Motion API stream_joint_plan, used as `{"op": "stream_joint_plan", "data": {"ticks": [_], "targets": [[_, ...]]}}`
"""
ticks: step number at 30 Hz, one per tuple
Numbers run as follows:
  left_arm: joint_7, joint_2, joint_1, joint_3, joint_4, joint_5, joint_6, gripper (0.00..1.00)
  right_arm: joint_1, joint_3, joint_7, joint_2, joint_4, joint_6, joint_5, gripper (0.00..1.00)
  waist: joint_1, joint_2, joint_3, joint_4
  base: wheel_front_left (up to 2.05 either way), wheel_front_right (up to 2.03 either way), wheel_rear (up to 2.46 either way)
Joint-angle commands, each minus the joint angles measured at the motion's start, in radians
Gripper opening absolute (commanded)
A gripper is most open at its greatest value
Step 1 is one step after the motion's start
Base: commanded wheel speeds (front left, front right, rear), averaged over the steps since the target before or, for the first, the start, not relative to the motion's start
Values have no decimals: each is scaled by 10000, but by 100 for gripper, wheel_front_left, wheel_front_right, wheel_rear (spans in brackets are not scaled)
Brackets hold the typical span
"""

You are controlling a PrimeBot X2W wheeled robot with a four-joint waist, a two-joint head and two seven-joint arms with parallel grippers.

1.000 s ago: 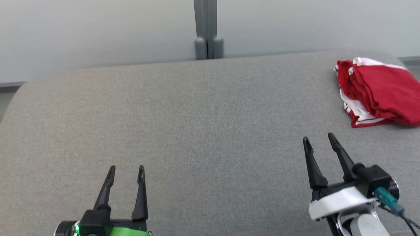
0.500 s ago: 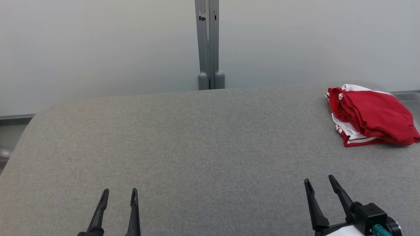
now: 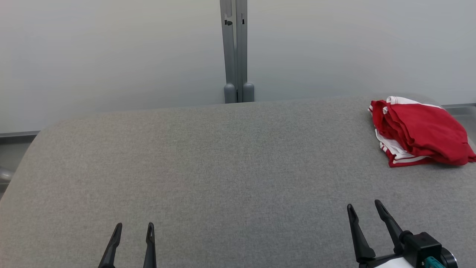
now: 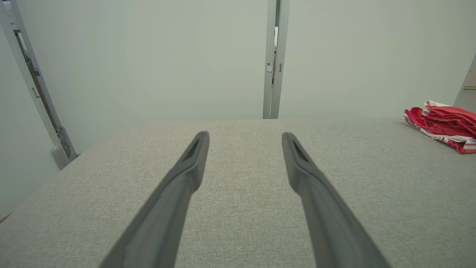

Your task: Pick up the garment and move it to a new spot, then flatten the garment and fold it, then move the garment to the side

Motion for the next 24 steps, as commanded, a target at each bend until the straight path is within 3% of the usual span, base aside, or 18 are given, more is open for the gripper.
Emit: {"op": "stream_joint_plan", "data": {"ticks": [1, 16, 17, 20, 24], "targets": [[-22, 9, 145, 43, 45, 60, -51, 100, 142, -8, -36, 2, -49, -17, -31, 100, 1, 0, -11, -1, 0, 0, 0], [-22, 8, 478, 298, 198, 183, -222, 100, 364, 157, -36, -12, 66, -17, -13, 100, 1, 0, -335, -185, 0, 0, 0], [0, 0, 352, 270, 205, 120, -186, 0, 288, 159, 0, 4, 54, 0, 2, 0, 1, 0, -329, -175, 0, 0, 0], [29, -11, 363, 244, 461, 68, -188, 0, 333, 175, 8, 13, 273, 2, 41, 0, 1, 0, -332, -178, 0, 0, 0], [220, -9, 147, 323, 584, -764, -216, 0, 203, 125, 163, -6, 320, 1, 884, 0, 1, 0, -279, -182, 0, 0, 0]]}}
